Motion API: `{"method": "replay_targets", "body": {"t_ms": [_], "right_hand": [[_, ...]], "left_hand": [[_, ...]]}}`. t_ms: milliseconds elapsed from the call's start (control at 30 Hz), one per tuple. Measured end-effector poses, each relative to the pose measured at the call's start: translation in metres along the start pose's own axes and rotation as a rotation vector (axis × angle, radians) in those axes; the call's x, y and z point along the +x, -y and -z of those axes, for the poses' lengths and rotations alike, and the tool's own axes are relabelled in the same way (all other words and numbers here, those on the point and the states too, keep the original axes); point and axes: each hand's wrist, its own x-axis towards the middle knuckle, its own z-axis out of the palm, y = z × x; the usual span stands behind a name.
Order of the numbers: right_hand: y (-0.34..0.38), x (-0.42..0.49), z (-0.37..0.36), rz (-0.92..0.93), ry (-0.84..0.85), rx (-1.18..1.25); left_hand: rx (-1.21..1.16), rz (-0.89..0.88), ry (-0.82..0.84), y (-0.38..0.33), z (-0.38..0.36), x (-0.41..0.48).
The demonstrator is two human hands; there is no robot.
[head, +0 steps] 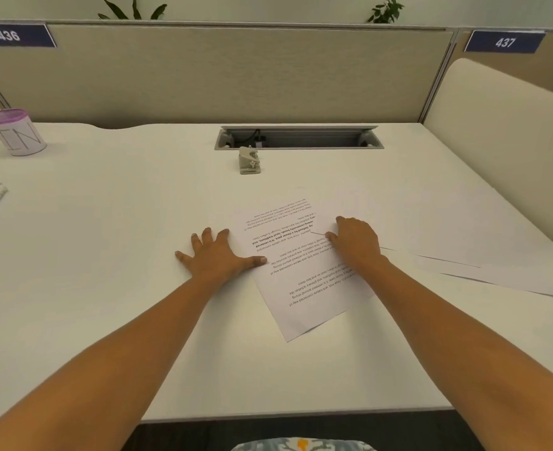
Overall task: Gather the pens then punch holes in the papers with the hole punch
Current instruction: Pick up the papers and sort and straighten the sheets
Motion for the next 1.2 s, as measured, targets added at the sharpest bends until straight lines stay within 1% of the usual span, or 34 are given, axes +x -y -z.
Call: {"method": "replay_targets", "body": {"t_ms": [233, 433, 733, 867, 933, 1067, 1133, 1200], "right_hand": [[0.000, -0.002, -0.001, 0.087, -0.080, -0.155], [-0.003, -0.001, 0.000, 0.085, -0.090, -0.119], [-0.007, -0.006, -0.004, 0.109, -0.071, -0.088], [-0.007, -0.008, -0.003, 0.116, -0.073, -0.093], [-0.007, -0.008, -0.004, 0.117, -0.075, -0.089], [-0.012, -0.007, -0.002, 0.096, -0.051, -0.004], [-0.015, -0.006, 0.001, 0.082, -0.021, 0.052], [-0.017, -0.004, 0.007, 0.058, 0.040, 0.101]], "left_hand": [[0.006, 0.009, -0.037, -0.004, 0.002, 0.008], [0.010, -0.019, -0.048, -0.007, 0.004, 0.010], [-0.120, 0.010, -0.097, -0.019, 0.008, 0.002], [-0.134, -0.005, -0.162, -0.022, 0.008, -0.001], [-0.220, -0.029, -0.173, -0.022, 0.007, -0.003], [-0.489, -0.017, -0.165, -0.024, 0.010, -0.004], [-0.590, -0.022, -0.184, -0.024, 0.020, -0.001], [-0.642, -0.022, -0.236, -0.022, 0.034, 0.004]]}}
